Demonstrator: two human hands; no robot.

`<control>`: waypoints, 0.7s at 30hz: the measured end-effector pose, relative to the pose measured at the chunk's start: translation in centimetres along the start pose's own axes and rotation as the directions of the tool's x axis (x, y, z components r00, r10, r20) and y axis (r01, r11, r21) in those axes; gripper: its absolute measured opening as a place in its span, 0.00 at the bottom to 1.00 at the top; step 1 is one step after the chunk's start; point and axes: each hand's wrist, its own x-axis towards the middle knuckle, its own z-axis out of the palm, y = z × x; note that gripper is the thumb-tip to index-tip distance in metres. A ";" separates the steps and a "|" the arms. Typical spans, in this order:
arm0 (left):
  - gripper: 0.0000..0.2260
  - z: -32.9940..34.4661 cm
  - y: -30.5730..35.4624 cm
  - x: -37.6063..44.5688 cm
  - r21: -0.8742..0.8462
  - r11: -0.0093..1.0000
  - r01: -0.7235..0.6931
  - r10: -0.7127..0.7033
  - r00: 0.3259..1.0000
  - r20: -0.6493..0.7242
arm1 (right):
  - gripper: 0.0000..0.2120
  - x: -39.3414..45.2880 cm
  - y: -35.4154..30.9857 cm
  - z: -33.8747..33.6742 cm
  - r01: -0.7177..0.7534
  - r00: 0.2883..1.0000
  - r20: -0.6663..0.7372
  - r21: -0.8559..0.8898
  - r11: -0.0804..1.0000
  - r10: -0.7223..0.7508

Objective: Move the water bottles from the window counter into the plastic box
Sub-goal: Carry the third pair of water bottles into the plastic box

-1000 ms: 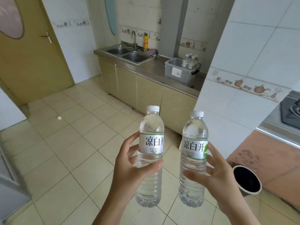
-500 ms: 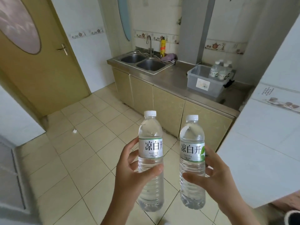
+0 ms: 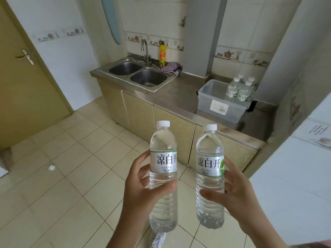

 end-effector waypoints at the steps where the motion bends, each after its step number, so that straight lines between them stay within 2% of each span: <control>1: 0.38 0.3 0.1 2.1 -0.001 1.000 0.000 0.000 1.000 0.031 | 0.44 1.4 -0.1 0.2 -0.009 0.999 -0.031 0.002 1.000 0.009; 8: 0.36 3.2 1.7 16.3 -0.015 1.000 -0.022 0.025 0.970 0.241 | 0.44 10.3 -1.5 1.0 -0.041 0.970 -0.237 0.020 0.999 0.045; 14: 0.37 7.7 2.5 24.7 -0.050 0.998 -0.045 0.062 0.900 0.431 | 0.43 16.2 -2.6 0.3 -0.048 0.930 -0.362 0.062 0.997 0.067; 21: 0.37 15.6 2.1 33.2 -0.055 0.998 -0.036 0.059 0.861 0.505 | 0.44 25.2 -2.4 -4.4 -0.039 0.897 -0.437 0.057 0.998 0.060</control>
